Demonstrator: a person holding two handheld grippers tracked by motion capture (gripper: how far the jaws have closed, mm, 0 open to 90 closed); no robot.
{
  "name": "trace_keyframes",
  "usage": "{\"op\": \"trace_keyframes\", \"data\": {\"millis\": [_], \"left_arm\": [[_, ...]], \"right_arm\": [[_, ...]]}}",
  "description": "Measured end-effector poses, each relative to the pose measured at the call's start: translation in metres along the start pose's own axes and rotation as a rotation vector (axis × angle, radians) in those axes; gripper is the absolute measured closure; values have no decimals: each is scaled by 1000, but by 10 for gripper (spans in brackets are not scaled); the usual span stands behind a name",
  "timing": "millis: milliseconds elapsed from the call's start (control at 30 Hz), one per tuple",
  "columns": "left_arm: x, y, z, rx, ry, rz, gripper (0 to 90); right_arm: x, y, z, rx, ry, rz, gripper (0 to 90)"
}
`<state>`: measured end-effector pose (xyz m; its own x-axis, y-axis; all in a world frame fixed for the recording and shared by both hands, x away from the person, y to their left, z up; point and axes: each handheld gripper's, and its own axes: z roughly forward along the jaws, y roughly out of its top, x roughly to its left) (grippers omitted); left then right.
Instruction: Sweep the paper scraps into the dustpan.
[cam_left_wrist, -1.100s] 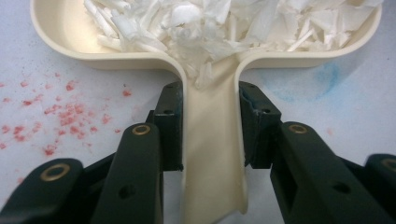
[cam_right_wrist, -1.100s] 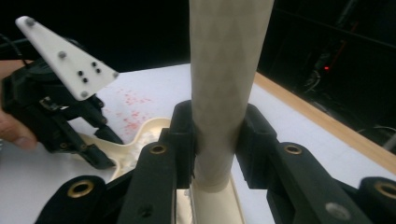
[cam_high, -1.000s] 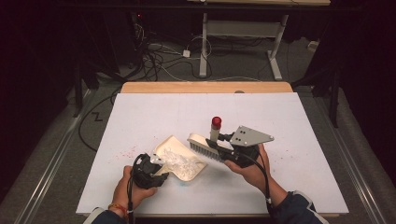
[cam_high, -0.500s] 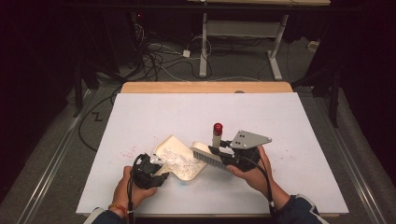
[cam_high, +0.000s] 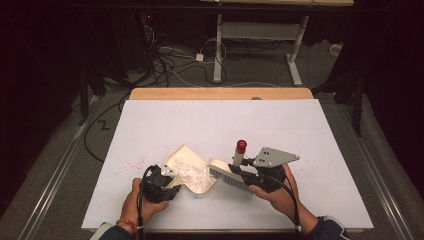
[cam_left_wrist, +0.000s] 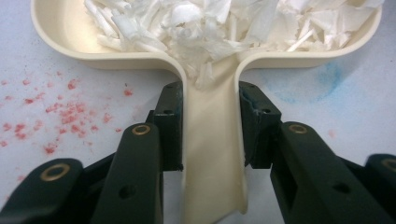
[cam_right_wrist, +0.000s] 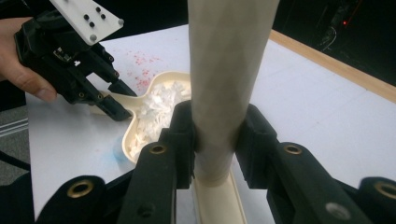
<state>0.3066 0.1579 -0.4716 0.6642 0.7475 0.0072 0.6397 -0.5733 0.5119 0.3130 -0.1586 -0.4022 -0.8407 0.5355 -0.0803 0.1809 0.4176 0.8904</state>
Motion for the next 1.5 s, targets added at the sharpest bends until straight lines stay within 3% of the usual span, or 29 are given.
{"op": "trace_keyframes", "data": {"millis": [200,500,700,933,1033,1133,1300,1433,1500], "left_arm": [[0,-1,0,-2,-1,-6,632],[-1,-1,0,1,0,-15,632],[-1,-1,0,3,1,-12,632],[-1,-1,-1,0,1,-17,633],[-1,-1,-2,5,4,-12,632],[-2,-1,-5,26,4,10,633],[-6,0,-9,37,-5,41,634],[-12,1,-9,44,-16,61,633],[-13,2,-8,43,-15,64,632]], "right_arm": [[2,-3,-19,-3,-25,-13,713],[0,-3,-36,-16,-20,-3,712],[-3,1,-44,-56,-35,2,712],[-8,2,-47,-54,-45,9,712],[-9,1,-46,-43,-80,-4,712],[-9,-5,-40,3,-135,-32,712],[-6,-12,-29,42,-117,-24,712],[0,-10,-20,30,-112,-19,713],[3,-8,-14,22,-84,-18,713]]}}
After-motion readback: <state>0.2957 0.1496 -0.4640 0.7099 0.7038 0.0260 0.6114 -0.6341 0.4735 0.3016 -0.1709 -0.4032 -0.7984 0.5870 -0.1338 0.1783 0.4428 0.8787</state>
